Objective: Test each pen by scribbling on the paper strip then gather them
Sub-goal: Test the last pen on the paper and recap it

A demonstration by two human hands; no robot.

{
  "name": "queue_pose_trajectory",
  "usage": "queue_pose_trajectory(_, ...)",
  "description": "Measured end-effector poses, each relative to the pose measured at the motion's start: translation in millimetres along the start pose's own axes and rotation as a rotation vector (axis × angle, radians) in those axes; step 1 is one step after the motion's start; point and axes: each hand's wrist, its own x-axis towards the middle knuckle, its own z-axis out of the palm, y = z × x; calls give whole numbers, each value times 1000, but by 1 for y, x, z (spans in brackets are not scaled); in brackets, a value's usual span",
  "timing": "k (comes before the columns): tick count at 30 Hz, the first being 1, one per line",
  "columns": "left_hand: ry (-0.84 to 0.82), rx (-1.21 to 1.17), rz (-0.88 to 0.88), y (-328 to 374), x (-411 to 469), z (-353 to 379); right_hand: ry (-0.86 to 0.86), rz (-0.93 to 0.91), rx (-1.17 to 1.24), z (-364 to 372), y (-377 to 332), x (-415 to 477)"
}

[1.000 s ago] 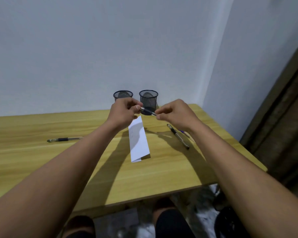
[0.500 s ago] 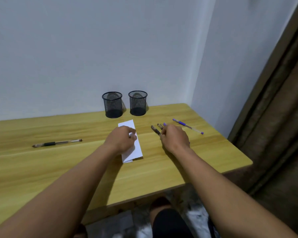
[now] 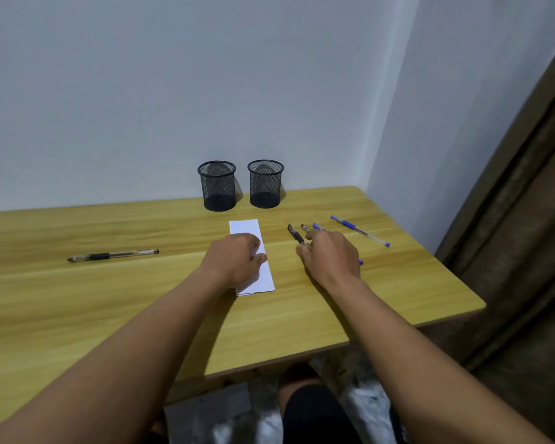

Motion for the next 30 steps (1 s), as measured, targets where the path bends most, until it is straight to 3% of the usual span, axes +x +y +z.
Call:
queue_pose_trajectory(5,59,-73,-15,-4,1,4,20,-44,26,-12,-8,0)
queue_pose_trajectory(11,254,-160,-48,-15,-4,-20,70,-114,106,-21,-37,17)
queue_pose_trajectory(17,405,-118,-197,-75,-25,-63,66,-282,237,-16,-108,34)
queue_pose_trajectory(21,340,-58,-347,-129,-44,-82,-93,-420,286,5,-161,34)
queue_pose_trajectory(26,156,30,-483,-184,-64,-83,-327,-462,249,42,-202,21)
queue_pose_trajectory(30,147,74,-502,-203,-77,-76,-335,-521,148,69,-217,19)
